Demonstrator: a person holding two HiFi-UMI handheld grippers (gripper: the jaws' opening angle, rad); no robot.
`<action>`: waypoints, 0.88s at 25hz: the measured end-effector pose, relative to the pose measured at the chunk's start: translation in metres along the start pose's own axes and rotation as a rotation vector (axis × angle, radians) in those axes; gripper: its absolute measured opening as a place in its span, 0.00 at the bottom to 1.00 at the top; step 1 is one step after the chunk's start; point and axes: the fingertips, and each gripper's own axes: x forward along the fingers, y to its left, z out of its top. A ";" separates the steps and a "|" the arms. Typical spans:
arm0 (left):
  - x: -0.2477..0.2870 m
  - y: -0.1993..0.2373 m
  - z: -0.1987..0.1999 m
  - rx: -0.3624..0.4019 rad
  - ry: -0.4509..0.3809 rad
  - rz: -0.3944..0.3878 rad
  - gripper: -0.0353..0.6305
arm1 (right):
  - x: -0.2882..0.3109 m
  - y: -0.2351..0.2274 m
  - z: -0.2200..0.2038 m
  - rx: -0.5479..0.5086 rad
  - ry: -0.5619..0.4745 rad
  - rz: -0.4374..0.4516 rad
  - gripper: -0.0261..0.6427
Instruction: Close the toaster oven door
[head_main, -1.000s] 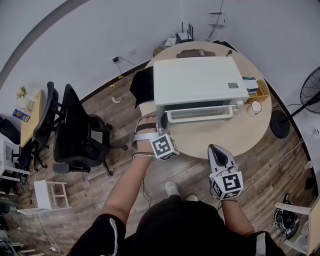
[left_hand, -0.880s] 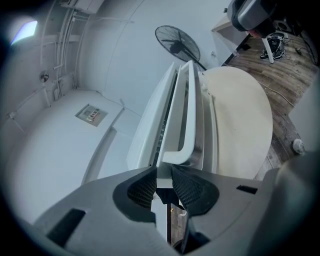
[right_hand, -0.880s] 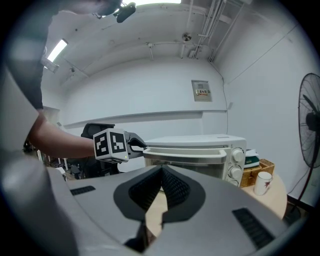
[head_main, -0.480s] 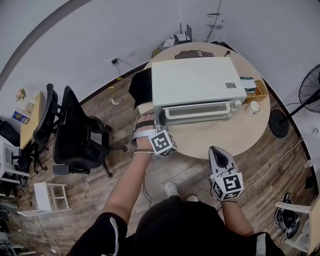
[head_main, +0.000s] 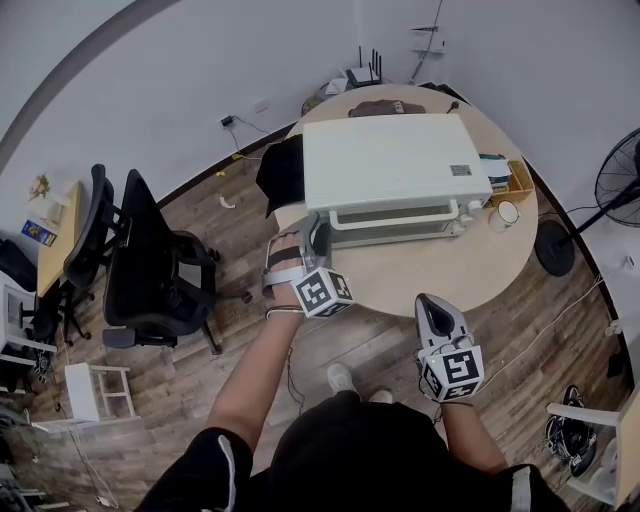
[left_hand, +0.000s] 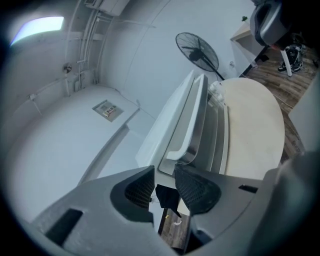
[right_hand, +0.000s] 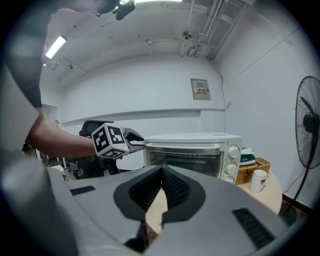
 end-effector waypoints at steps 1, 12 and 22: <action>-0.004 0.000 0.000 -0.030 -0.005 -0.003 0.23 | 0.000 0.001 0.000 0.000 0.000 0.001 0.03; -0.060 -0.002 0.015 -0.539 -0.141 -0.126 0.13 | 0.005 0.009 0.010 -0.014 -0.017 0.013 0.03; -0.118 -0.018 0.023 -0.967 -0.337 -0.252 0.06 | 0.006 -0.005 0.033 -0.071 -0.078 -0.009 0.03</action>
